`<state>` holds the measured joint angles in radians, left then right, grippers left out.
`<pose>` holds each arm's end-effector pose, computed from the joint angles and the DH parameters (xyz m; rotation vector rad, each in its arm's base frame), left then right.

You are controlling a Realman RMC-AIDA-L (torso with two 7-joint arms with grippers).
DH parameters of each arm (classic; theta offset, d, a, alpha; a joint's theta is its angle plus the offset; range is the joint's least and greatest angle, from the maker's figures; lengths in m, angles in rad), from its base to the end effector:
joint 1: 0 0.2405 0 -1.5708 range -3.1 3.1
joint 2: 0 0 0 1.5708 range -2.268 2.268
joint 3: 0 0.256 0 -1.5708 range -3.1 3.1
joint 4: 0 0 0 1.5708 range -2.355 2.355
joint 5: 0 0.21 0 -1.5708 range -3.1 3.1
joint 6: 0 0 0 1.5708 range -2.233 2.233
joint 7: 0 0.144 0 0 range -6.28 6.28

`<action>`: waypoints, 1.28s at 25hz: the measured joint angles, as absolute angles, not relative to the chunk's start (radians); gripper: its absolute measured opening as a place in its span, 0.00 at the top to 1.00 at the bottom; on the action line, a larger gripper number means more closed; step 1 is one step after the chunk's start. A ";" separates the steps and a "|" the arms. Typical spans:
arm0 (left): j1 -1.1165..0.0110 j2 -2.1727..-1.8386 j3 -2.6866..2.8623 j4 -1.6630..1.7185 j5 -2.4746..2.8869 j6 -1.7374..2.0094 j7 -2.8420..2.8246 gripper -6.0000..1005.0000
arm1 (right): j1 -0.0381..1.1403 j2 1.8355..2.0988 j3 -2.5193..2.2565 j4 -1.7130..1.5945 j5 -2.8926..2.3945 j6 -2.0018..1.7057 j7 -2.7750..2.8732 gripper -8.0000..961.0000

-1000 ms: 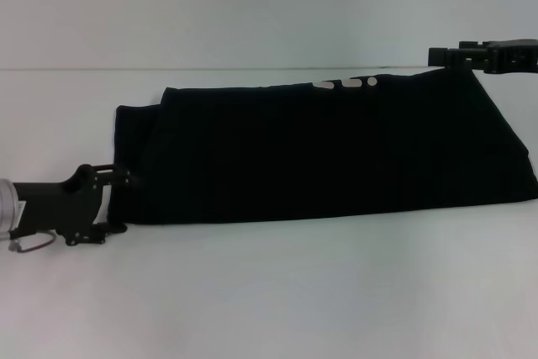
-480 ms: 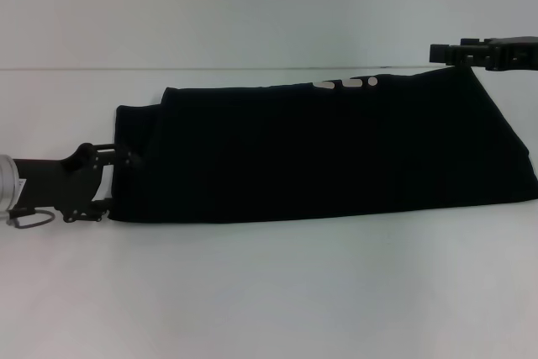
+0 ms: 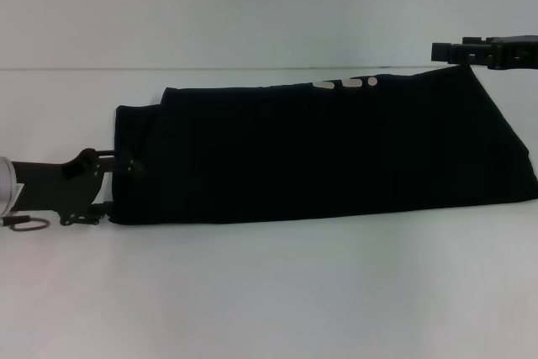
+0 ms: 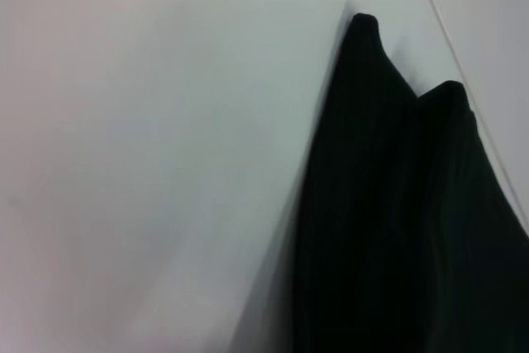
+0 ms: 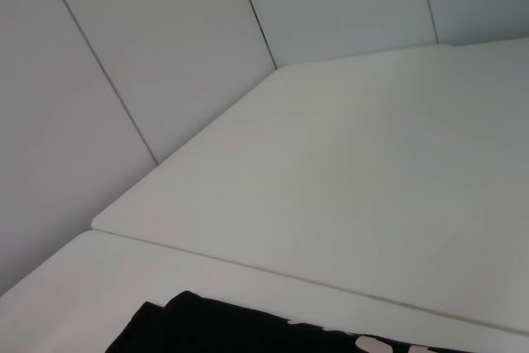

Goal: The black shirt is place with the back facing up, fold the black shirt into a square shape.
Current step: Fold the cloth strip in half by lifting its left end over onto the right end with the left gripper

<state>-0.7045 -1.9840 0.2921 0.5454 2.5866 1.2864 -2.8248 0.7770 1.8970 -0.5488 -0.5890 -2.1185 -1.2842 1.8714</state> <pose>-0.3221 0.3765 0.0339 -1.5126 -2.3422 -0.5427 0.2425 0.4377 0.0848 -2.3549 1.0264 0.6059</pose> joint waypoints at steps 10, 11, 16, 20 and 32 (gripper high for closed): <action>-0.695 -1.983 0.293 0.565 2.620 1.297 -2.794 0.28 | 0.778 1.900 -0.549 -0.594 -2.118 -1.287 1.873 0.11; -0.693 -1.983 0.293 0.568 2.621 1.297 -2.792 0.28 | 0.778 1.900 -0.549 -0.594 -2.118 -1.287 1.873 0.11; -0.691 -1.983 0.292 0.575 2.642 1.320 -2.789 0.29 | 0.777 1.900 -0.549 -0.594 -2.118 -1.290 1.874 0.11; -0.690 -1.983 0.291 0.577 2.657 1.339 -2.786 0.29 | 0.777 1.900 -0.547 -0.594 -2.119 -1.290 1.875 0.11; -0.689 -1.986 0.289 0.568 2.666 1.349 -2.791 0.31 | 0.777 1.900 -0.546 -0.596 -2.118 -1.290 1.884 0.11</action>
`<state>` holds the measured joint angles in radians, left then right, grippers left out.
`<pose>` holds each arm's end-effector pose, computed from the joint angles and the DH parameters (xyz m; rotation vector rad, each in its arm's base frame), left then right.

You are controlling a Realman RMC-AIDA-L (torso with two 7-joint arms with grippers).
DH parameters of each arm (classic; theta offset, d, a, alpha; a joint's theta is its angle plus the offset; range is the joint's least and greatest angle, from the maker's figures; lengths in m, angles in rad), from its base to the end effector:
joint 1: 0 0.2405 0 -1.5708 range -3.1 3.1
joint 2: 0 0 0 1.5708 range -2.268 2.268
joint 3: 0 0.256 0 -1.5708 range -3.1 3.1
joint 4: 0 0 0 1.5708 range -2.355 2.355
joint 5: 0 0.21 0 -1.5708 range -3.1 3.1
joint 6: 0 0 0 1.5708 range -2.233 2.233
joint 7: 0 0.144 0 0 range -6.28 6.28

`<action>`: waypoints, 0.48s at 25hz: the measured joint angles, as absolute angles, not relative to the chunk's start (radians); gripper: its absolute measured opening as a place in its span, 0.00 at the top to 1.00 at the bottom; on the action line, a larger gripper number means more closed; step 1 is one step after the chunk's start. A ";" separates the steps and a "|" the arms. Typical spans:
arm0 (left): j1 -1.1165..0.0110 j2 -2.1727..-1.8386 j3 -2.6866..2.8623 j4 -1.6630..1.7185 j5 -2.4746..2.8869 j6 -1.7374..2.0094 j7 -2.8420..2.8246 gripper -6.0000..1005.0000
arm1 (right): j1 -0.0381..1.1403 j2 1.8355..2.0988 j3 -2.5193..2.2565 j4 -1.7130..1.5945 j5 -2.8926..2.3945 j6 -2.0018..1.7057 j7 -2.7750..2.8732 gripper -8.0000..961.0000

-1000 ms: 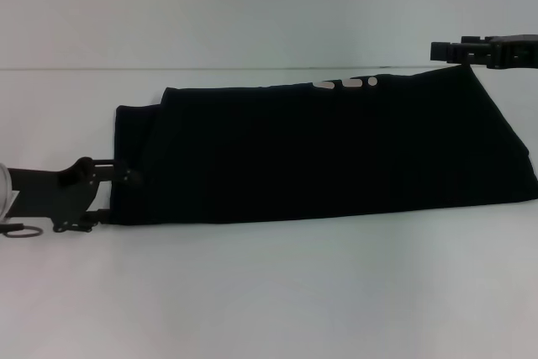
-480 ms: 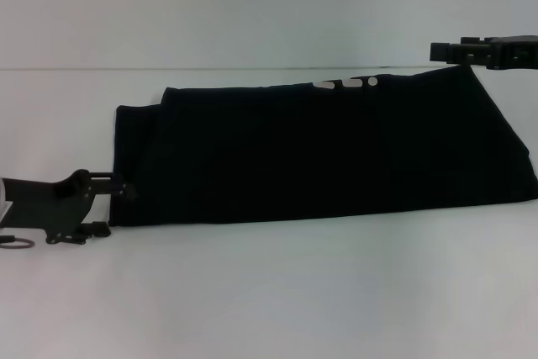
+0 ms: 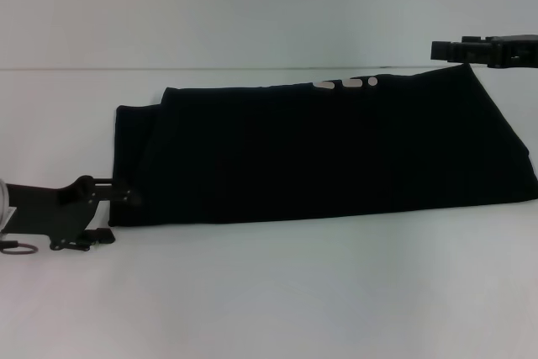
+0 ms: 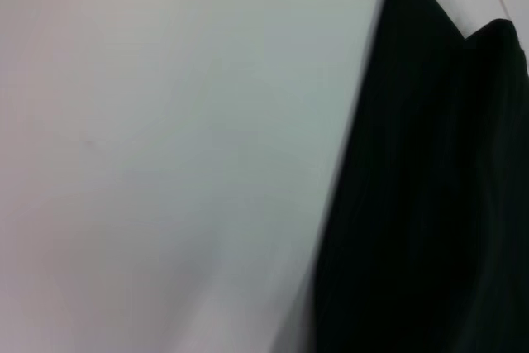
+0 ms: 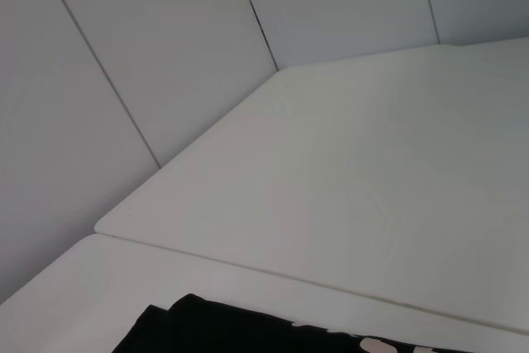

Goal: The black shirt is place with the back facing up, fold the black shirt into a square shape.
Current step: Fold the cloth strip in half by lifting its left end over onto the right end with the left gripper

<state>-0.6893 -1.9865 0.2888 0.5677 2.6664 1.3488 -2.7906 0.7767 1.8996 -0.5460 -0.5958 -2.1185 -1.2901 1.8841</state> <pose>-0.3300 0.3609 0.0326 -1.5768 -2.3406 -0.4147 0.2414 0.4374 0.0851 -2.3530 1.0376 0.6154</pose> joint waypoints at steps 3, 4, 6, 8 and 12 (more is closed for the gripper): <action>-0.695 -1.986 0.289 0.565 2.665 1.347 -2.792 0.31 | 0.777 1.899 -0.546 -0.596 -2.118 -1.290 1.885 0.11; -0.696 -1.987 0.288 0.563 2.663 1.345 -2.792 0.31 | 0.777 1.899 -0.546 -0.596 -2.118 -1.290 1.885 0.11; -0.698 -1.988 0.287 0.557 2.653 1.337 -2.792 0.32 | 0.777 1.899 -0.546 -0.596 -2.118 -1.289 1.885 0.11; -0.699 -1.989 0.287 0.552 2.647 1.330 -2.790 0.32 | 0.778 1.899 -0.546 -0.597 -2.118 -1.287 1.885 0.11; -0.700 -1.990 0.288 0.551 2.642 1.316 -2.786 0.32 | 0.778 1.899 -0.546 -0.597 -2.118 -1.286 1.885 0.11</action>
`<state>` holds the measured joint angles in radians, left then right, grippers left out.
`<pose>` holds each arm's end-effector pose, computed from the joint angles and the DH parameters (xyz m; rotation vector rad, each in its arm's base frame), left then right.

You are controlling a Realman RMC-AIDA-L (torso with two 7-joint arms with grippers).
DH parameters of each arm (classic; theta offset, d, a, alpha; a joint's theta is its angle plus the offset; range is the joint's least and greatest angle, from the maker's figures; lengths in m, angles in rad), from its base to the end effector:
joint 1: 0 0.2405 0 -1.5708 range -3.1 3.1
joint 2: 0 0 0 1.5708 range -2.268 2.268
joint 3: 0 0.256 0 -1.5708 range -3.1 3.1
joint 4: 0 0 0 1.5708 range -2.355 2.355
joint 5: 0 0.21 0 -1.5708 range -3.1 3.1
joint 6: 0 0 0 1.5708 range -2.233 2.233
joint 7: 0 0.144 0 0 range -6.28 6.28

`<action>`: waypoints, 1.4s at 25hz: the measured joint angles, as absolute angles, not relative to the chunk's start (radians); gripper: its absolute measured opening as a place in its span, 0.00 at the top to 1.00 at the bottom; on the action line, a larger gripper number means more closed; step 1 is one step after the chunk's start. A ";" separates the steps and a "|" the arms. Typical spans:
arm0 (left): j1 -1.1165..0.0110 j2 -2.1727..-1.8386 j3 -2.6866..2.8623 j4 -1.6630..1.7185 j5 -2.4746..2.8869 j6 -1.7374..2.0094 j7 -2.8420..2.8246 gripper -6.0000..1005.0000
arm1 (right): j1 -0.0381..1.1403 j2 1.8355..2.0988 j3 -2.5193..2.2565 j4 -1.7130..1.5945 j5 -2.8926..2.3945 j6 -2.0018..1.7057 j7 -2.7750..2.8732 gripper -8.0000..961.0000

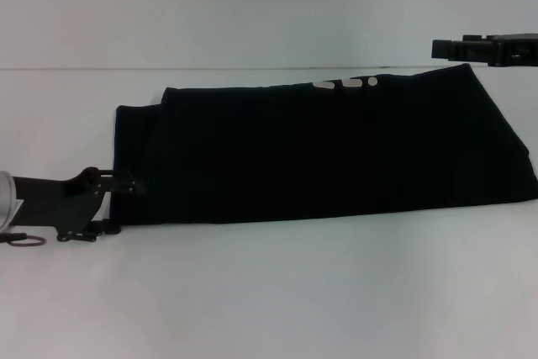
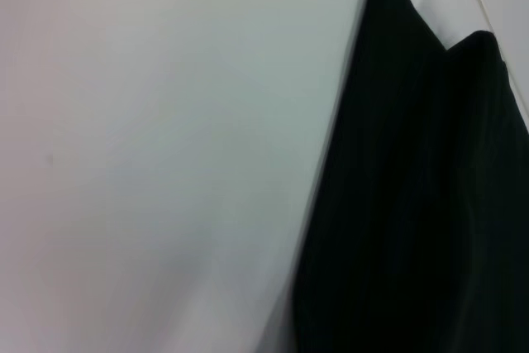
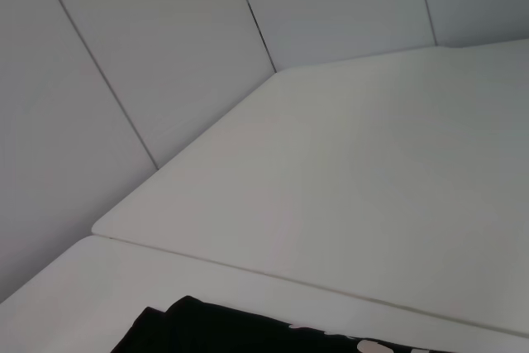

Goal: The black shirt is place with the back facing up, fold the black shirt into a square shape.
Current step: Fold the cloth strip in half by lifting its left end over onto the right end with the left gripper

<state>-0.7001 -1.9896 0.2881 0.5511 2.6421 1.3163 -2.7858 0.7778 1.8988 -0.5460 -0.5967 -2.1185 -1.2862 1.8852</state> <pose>-0.3259 0.3674 0.0294 -1.5740 -2.3278 -0.4542 0.2412 0.4383 0.0859 -2.3488 1.0359 0.6146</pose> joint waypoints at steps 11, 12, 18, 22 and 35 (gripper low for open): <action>-0.707 -1.988 0.292 0.542 2.636 1.306 -2.731 0.34 | 0.779 1.897 -0.546 -0.598 -2.119 -1.286 1.885 0.11; -0.706 -1.988 0.292 0.542 2.636 1.303 -2.723 0.34 | 0.779 1.897 -0.546 -0.598 -2.118 -1.286 1.885 0.11; -0.699 -1.991 0.290 0.539 2.625 1.285 -2.687 0.35 | 0.779 1.899 -0.547 -0.598 -2.118 -1.287 1.885 0.11; -0.699 -1.991 0.291 0.538 2.623 1.281 -2.677 0.50 | 0.779 1.900 -0.547 -0.598 -2.118 -1.288 1.884 0.11; -0.695 -1.991 0.292 0.513 2.623 1.275 -2.646 0.97 | 0.776 1.901 -0.549 -0.598 -2.118 -1.289 1.878 0.11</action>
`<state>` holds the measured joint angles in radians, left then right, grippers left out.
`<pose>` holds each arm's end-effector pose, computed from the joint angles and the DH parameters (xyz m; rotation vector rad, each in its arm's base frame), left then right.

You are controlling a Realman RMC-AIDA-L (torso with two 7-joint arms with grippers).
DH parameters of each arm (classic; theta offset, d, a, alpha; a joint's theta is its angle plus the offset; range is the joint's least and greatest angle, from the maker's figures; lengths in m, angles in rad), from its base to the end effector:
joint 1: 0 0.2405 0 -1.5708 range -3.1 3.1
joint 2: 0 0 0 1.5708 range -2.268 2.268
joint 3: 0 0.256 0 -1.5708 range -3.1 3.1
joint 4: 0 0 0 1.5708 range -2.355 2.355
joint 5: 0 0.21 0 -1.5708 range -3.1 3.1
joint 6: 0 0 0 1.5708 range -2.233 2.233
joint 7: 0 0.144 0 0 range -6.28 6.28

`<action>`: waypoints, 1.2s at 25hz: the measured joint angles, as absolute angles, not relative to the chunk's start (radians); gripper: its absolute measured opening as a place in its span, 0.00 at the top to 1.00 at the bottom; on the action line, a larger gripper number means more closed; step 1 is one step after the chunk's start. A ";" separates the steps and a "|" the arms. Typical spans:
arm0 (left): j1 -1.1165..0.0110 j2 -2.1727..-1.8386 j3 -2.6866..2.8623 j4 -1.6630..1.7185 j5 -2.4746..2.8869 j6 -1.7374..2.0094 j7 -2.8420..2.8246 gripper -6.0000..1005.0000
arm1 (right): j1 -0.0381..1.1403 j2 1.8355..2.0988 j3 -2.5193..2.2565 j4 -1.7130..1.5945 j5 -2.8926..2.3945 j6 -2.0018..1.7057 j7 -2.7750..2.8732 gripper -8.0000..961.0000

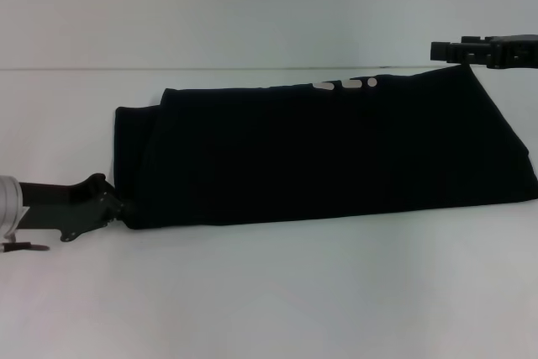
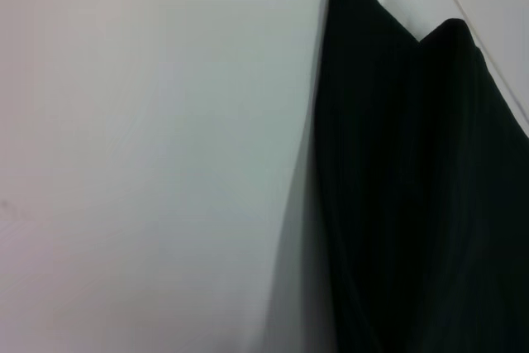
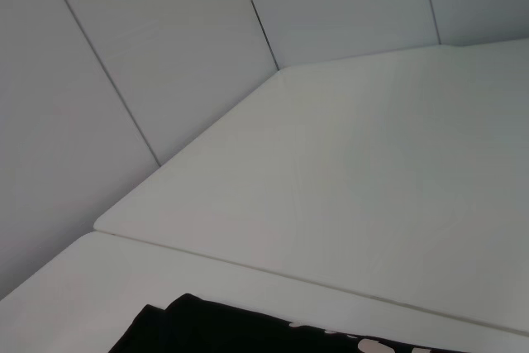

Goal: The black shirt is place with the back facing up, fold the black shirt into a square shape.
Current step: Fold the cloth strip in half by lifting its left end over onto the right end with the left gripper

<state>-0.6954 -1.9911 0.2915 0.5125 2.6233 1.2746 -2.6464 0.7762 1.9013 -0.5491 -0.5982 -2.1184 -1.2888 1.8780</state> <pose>-0.3288 0.3667 0.0215 -1.6920 -2.2172 -0.4407 0.2411 0.4374 0.0845 -2.3566 1.0280 0.6105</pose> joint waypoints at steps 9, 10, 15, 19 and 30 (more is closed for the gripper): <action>-0.660 -1.993 0.265 0.557 2.607 1.292 -2.560 0.96 | 0.780 1.913 -0.555 -0.598 -2.118 -1.287 1.876 0.11; -0.650 -1.994 0.251 0.566 2.601 1.297 -2.543 0.96 | 0.782 1.915 -0.555 -0.597 -2.118 -1.283 1.876 0.11; -0.588 -1.985 0.154 0.631 2.587 1.351 -2.484 0.96 | 0.796 1.925 -0.555 -0.596 -2.118 -1.280 1.883 0.11; -0.542 -1.972 0.114 0.715 2.586 1.408 -2.478 0.96 | 0.810 1.933 -0.552 -0.587 -2.118 -1.260 1.885 0.11; -0.590 -1.906 0.105 0.826 2.539 1.543 -2.441 0.96 | 0.819 1.966 -0.555 -0.584 -2.118 -1.217 1.877 0.11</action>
